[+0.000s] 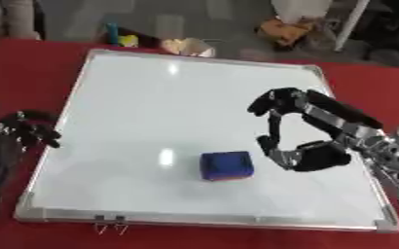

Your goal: Wipe the whiteboard clean with a brush.

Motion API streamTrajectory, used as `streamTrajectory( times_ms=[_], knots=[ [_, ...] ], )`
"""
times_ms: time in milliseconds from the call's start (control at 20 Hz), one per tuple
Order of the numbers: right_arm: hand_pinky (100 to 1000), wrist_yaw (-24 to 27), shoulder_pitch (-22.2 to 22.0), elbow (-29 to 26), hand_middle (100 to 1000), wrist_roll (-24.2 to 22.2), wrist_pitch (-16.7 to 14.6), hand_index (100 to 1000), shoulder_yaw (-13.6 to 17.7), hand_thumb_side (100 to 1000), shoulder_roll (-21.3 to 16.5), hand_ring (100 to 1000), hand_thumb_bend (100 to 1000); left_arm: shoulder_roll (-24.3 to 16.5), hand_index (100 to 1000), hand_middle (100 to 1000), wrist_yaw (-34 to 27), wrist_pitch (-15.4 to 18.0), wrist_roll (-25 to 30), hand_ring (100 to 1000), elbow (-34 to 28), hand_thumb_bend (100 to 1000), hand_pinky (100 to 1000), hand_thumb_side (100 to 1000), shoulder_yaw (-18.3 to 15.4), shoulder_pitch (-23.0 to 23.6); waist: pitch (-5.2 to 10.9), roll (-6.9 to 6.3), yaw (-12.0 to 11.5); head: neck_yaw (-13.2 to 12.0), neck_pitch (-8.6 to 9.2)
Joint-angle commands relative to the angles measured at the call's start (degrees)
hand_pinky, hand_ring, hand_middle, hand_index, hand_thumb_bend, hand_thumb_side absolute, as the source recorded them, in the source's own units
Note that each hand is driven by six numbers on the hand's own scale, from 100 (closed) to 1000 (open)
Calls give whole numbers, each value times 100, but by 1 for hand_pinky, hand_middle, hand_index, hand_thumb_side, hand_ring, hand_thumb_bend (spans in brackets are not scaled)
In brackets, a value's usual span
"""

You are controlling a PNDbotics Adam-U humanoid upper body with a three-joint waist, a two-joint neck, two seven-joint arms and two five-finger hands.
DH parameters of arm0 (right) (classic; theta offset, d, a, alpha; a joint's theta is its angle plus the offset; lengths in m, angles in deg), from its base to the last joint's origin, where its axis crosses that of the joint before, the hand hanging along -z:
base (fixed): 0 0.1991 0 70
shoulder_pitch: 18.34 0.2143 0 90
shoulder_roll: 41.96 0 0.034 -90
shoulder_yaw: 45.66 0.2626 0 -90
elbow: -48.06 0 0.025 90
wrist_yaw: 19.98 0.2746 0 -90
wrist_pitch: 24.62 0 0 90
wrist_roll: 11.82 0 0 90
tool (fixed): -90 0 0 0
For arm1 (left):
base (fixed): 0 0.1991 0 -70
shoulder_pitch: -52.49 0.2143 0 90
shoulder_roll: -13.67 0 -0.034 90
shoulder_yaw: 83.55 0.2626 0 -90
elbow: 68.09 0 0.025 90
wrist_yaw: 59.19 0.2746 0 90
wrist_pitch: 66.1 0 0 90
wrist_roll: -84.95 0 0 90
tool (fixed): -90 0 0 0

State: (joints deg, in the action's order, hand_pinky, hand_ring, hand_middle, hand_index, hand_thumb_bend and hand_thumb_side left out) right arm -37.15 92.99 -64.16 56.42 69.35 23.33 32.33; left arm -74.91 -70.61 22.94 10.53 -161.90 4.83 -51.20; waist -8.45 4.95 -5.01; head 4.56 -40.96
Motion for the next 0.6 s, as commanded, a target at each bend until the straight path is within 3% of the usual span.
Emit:
streamTrajectory(
  times_ms=[50,600],
  knots=[
    [730,-220,123,9,779,-126,-62,424,-5,134,-166,798,100,-74,672,610,3,13,22,557,-73,789,532,1000,22,-94,45,-21,-7,-8,52],
    [764,-484,272,187,784,-314,-199,421,-154,176,-137,806,100,-76,672,610,15,15,32,557,-76,790,532,1000,30,-107,9,-11,-34,3,40]
  ],
)
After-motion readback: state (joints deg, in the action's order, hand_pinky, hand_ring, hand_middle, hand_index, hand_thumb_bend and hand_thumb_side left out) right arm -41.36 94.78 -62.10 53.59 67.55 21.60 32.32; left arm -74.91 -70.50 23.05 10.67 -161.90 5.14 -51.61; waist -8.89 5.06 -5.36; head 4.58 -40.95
